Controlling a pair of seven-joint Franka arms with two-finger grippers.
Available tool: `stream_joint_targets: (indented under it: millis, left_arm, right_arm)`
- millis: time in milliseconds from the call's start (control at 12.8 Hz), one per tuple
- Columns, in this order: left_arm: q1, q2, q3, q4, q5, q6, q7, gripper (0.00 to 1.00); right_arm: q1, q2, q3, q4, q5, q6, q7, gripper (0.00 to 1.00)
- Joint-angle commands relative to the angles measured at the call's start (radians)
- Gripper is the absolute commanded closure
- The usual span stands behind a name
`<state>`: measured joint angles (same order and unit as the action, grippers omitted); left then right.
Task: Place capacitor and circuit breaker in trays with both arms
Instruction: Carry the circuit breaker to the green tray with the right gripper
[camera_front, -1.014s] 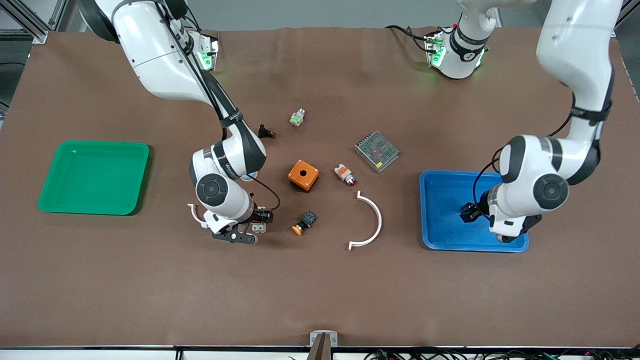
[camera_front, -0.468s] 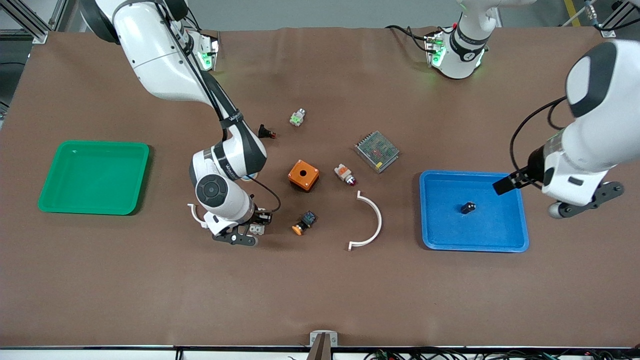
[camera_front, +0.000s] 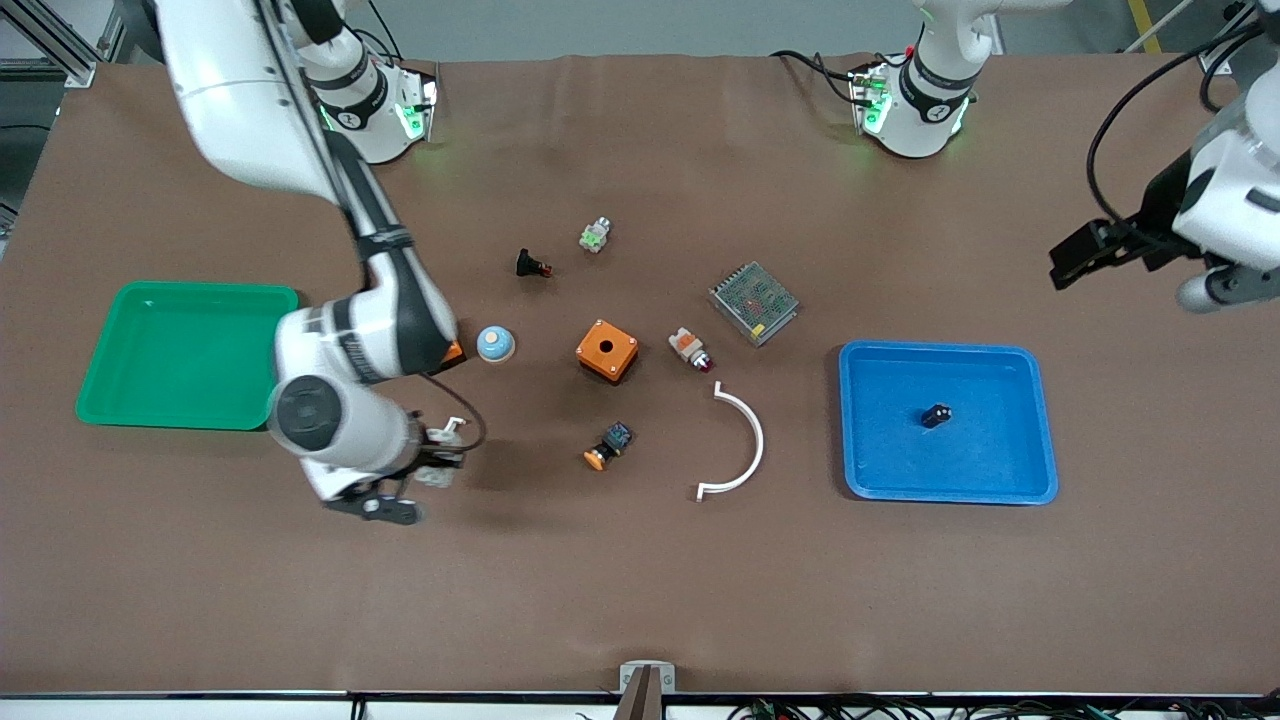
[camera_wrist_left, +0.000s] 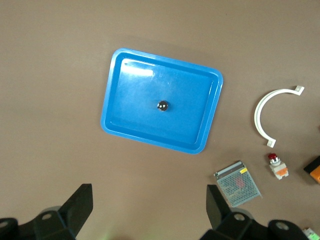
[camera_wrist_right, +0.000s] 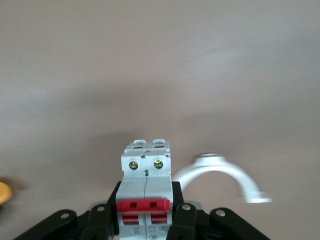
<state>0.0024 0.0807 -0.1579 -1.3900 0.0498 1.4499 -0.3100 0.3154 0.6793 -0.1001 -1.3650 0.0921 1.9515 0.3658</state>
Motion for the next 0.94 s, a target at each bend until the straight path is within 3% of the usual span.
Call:
stream_joint_targets:
  millis: [0, 312, 624, 858]
  left_arm:
    - [-0.007, -0.036, 0.058, -0.023, 0.009, -0.006, 0.122, 0.0]
    - [-0.078, -0.067, 0.176, -0.072, 0.001, 0.006, 0.261, 0.0]
    - [-0.073, -0.061, 0.172, -0.07, -0.001, 0.01, 0.265, 0.0]
    - [-0.074, -0.058, 0.169, -0.069, -0.002, 0.017, 0.267, 0.0]
  right_arm:
    - [-0.154, -0.043, 0.019, -0.011, -0.023, -0.054, -0.219, 0.92]
    - [-0.33, -0.044, 0.016, -0.038, -0.029, -0.121, -0.471, 0.91]
    - [-0.436, -0.06, 0.016, -0.063, -0.109, -0.239, -0.556, 0.91]
    - [-0.536, -0.053, 0.016, -0.084, -0.152, -0.235, -0.677, 0.91]
